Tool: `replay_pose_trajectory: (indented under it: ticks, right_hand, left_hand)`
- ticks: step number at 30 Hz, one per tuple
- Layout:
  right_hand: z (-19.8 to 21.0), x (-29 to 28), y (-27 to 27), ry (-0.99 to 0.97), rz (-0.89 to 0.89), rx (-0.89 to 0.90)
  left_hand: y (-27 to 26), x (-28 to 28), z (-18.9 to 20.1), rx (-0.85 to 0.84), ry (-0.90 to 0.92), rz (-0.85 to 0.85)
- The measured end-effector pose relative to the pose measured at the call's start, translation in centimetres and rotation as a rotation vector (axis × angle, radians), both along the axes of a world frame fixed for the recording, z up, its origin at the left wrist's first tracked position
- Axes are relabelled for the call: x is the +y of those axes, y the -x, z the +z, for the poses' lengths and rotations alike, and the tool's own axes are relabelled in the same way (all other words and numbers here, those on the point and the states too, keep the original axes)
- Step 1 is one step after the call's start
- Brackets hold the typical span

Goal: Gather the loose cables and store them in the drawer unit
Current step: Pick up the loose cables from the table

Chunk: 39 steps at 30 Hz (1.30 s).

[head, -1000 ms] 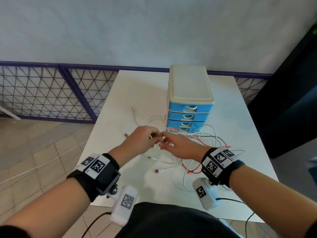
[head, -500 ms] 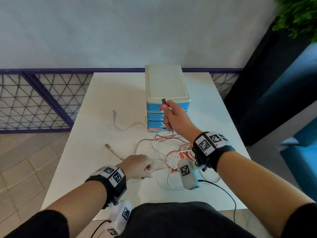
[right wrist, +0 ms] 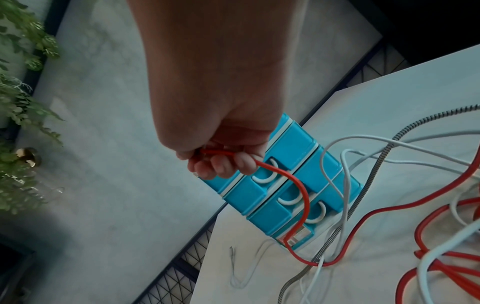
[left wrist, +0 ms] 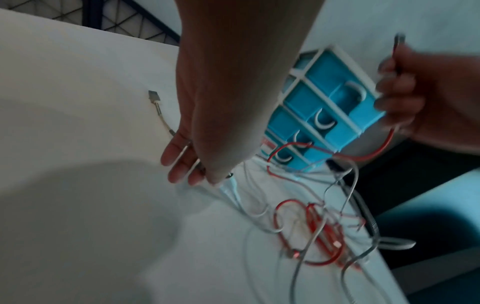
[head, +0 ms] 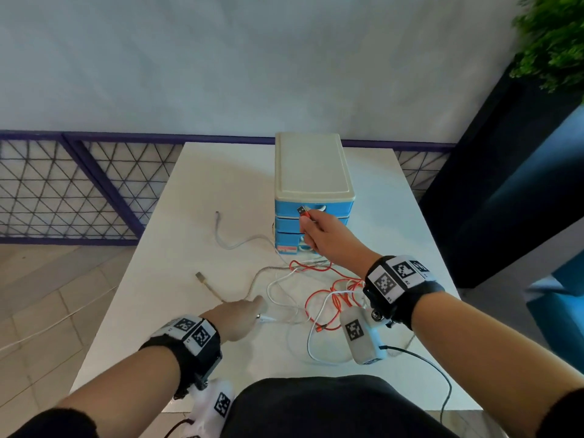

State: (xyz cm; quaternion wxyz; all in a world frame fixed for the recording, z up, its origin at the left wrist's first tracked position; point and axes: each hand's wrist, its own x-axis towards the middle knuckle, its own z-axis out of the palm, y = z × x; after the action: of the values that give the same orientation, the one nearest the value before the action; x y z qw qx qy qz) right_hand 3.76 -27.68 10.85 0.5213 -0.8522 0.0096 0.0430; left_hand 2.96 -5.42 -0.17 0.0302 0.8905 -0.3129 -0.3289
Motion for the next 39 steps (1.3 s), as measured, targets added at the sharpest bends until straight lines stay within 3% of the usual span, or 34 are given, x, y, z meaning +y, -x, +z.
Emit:
replay_pose_trajectory:
  ticks: [10,16,20,22,26,28,34,39]
  right_hand:
    - [-1.7,1.7,-0.3,-0.015,0.129,0.171]
    - [-1.9,2.7,0.2,-0.006,0.239,0.096]
    - [-1.8,2.9,-0.2,-0.078,0.158,0.128]
    - [-2.0,2.7,-0.6,-0.076,0.102,0.107]
    - [-1.9,2.4,-0.7,-0.104,0.035,0.081]
    - [-1.7,2.3,-0.7,-0.116,0.016,0.08]
    - [-1.0,2.1,-0.6,-0.094,-0.002,0.052]
    - [-0.8,2.0,-1.1,-0.13,-0.005,0.049]
  left_hand:
    - [-2.8,-0.2,5.8,0.13,0.389,0.342]
    - [-3.5,-2.4,8.5,0.019,0.856,0.458]
    - [-3.5,-3.8,8.6,0.122,1.102,0.652]
    - [-3.4,-3.7,7.5,0.106,1.054,0.64]
    - [-3.3,-2.3,3.9,-0.063,0.515,0.285]
    - [-3.2,-1.7,2.2,-0.042,0.363,0.182]
    - [-2.6,-1.5,0.2,0.045,0.321,0.145]
    - [-3.0,-2.3,2.5,0.234,0.443,0.355]
